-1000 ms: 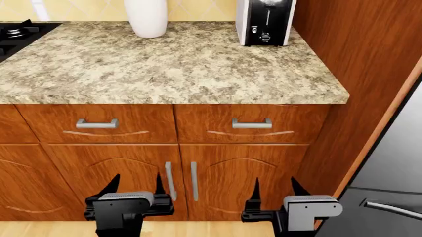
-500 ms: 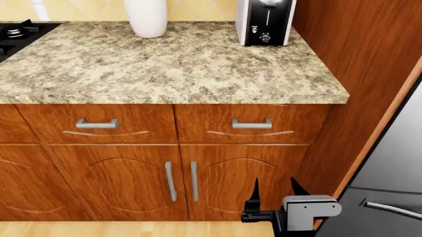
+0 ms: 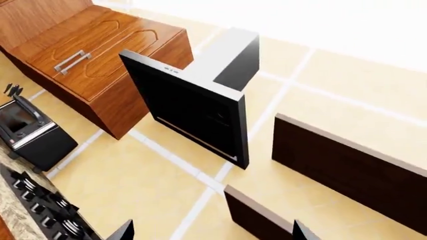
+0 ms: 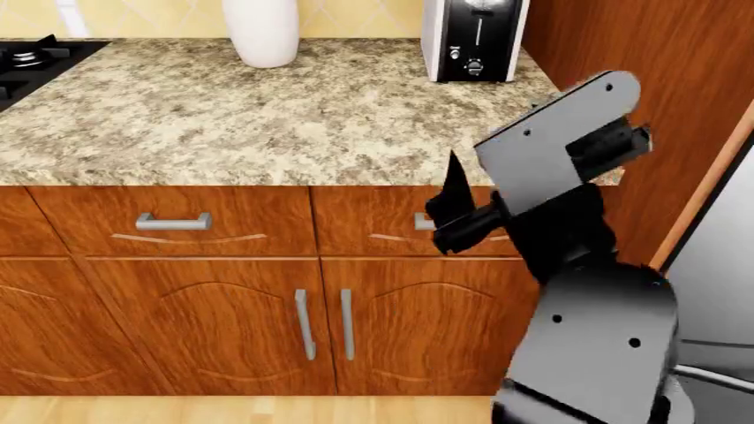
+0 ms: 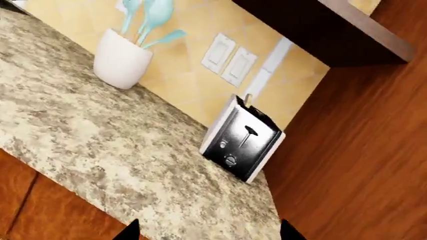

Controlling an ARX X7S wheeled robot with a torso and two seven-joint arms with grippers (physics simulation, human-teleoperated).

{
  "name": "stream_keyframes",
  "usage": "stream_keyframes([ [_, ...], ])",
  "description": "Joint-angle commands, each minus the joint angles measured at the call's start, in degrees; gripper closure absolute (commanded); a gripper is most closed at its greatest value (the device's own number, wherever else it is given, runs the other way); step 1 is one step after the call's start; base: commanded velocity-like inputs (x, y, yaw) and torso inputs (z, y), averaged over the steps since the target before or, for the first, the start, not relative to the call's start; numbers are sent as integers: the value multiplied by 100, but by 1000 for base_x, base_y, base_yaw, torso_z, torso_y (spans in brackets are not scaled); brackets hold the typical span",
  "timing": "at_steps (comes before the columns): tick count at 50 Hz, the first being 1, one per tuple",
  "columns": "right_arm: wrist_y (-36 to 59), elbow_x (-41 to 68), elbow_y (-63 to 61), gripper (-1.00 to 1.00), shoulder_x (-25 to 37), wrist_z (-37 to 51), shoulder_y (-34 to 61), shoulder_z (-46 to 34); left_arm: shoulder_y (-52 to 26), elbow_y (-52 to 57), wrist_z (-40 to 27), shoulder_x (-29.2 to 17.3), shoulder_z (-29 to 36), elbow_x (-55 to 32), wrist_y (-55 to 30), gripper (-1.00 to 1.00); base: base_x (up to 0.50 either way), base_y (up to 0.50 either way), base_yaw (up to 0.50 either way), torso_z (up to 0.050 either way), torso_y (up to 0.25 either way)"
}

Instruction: Push down the lever of the toaster to turn it on.

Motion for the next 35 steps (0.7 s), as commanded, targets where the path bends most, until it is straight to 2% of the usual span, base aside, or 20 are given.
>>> stream_keyframes([
  [1, 1896, -5265, 671, -100, -201, -4704, 3409, -240, 178, 26, -93, -94, 7, -5, 276, -100, 0, 0, 0, 0, 0],
  [5, 1896, -4771, 762, -100, -201, -4521, 3622, 141, 178, 26, -117, -117, 0, -6, 278, -100, 0, 0, 0, 0, 0],
  [10, 1896, -1640, 439, -100, -201, -1442, 3228, 487, 169, 42, -172, -171, -10, 5, 260, -100, 0, 0, 0, 0, 0],
  [12, 1896, -939, 376, -100, -201, -788, 3139, 560, 171, 46, -192, -188, -13, 10, 260, -100, 0, 0, 0, 0, 0],
  [27, 1896, 2361, 293, -100, -201, 2017, 2772, 852, 222, 39, -245, -229, 11, 60, 326, -100, 0, 0, 0, 0, 0],
  [28, 1896, 3220, 683, -100, 658, 2877, 3409, 1711, 227, 38, -244, -229, 13, 64, 333, -100, 0, 0, 0, 0, 0],
  [29, 1894, 4080, 795, -100, 1131, 3736, 3530, 1833, 231, 38, -244, -228, 16, 68, 338, -100, 211, 0, 0, 0, 0],
  [30, 1880, 4939, 1104, -100, 1270, 4595, 3855, 1851, 233, 37, -244, -229, 21, 74, 342, -100, 297, 0, 0, 0, 0],
  [35, 1647, 9236, 1198, -100, 1370, 8893, 3967, 1647, 236, 27, -244, -237, 44, 90, 352, -100, 470, 0, 0, 0, 0],
])
